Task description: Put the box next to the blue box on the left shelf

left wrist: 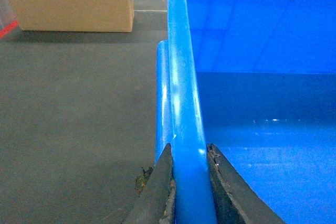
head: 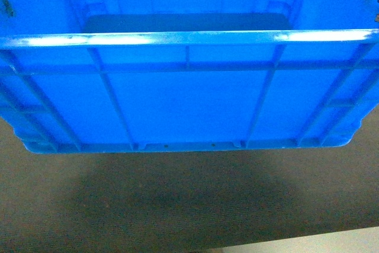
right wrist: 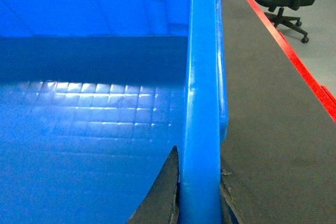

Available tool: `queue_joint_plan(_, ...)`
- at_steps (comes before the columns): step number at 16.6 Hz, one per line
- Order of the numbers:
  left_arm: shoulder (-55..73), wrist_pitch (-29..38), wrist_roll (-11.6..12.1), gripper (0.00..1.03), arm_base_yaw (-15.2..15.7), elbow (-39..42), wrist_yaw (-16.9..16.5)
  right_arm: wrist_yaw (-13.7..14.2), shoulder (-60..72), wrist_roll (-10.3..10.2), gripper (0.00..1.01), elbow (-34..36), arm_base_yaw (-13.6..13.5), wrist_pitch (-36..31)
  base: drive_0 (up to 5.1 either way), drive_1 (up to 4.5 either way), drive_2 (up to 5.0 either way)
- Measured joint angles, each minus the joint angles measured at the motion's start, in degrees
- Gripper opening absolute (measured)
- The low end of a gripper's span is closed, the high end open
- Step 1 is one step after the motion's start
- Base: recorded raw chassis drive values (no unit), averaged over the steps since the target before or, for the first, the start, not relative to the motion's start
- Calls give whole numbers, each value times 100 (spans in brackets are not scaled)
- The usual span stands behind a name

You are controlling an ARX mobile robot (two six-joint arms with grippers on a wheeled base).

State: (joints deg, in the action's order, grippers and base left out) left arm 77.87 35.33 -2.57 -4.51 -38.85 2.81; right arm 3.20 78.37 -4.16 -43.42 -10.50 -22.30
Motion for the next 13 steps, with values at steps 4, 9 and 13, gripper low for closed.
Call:
queue_joint_plan(4,0,9,-2,11,7,0,2,0,0,9,10,0,0,-9,-195,-195,-195)
queue_joint_plan(9,0,17,-2,11,7,0,0,0,0,11,10,0,0,-9,-171,-171,-171)
queue_joint_plan(13,0,-4,-2,11,7,0,0,0,0,11,10,0,0,-2,-171,-171,-171)
